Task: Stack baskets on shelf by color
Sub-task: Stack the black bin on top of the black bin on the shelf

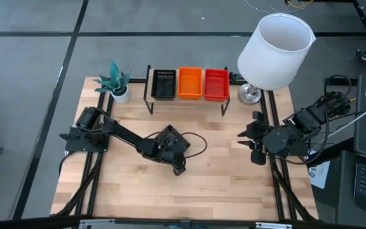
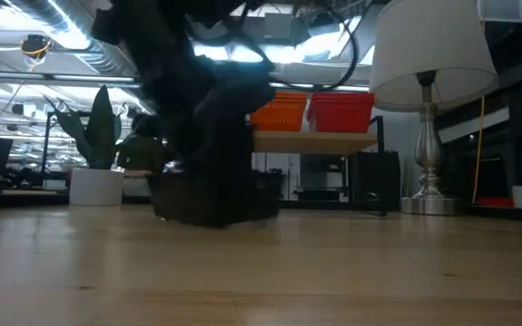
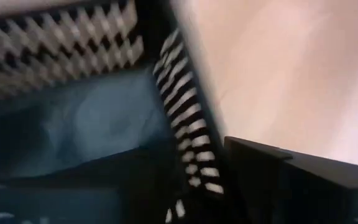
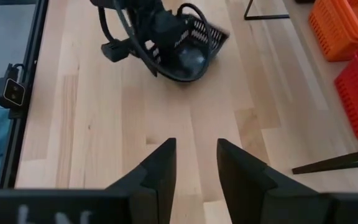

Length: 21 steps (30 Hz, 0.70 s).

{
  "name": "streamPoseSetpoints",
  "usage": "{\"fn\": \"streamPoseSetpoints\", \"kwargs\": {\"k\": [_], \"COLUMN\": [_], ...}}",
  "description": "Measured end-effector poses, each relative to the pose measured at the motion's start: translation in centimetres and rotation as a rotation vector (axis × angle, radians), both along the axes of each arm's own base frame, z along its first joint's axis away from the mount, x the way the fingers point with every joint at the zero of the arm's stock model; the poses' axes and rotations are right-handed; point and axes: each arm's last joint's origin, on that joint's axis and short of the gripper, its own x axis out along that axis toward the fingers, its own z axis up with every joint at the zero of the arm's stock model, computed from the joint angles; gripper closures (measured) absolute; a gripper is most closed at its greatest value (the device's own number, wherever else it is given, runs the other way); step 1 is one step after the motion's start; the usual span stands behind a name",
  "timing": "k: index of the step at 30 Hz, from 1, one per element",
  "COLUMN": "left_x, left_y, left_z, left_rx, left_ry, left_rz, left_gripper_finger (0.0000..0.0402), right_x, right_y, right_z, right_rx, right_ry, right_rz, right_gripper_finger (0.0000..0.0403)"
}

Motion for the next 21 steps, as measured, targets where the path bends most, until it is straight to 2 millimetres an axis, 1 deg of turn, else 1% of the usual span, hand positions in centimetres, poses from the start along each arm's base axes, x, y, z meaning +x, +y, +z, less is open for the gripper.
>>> {"fn": "streamPoseSetpoints", "kwargs": {"k": [3,5,6,9,12,15,19,21], "left_x": [-0.3,-0.5,-0.7,-1.2,-2.1,-3.6,-6.4,-7.8], "left_y": [-0.5,-1.3,-1.8,-3.7,-5.6,-6.4,-5.6,-4.5], "left_z": [-0.2,0.3,0.7,3.0,6.5,11.0,16.6,19.3], "left_rx": [-0.007,-0.019,-0.021,-0.052,-0.006,0.121,0.472,0.663], "left_ry": [0.016,-0.001,-0.012,-0.071,-0.123,-0.153,-0.079,-0.032], "left_rz": [-0.013,-0.040,-0.057,-0.127,-0.220,-0.281,-0.332,-0.333], "left_gripper_finger": [0.0323,0.0372,0.0386,0.0396,0.0400,0.0401,0.0401,0.0401], "right_x": [0.0,0.0,0.0,-0.1,-0.1,-0.1,-0.2,-0.2], "right_y": [0.0,0.0,0.0,-0.1,-0.1,-0.1,-0.1,-0.1], "right_z": [0.0,0.0,0.0,-0.1,-0.1,-0.1,-0.1,-0.1], "right_rx": [0.000,-0.001,-0.002,-0.008,-0.010,-0.012,-0.013,-0.015], "right_ry": [0.001,0.001,0.004,0.012,0.017,0.020,0.022,0.023], "right_rz": [0.000,0.000,0.000,0.000,0.000,0.000,0.000,0.001], "right_gripper_finger": [0.0289,0.0289,0.0289,0.0289,0.0289,0.0289,0.0289,0.0289]}}
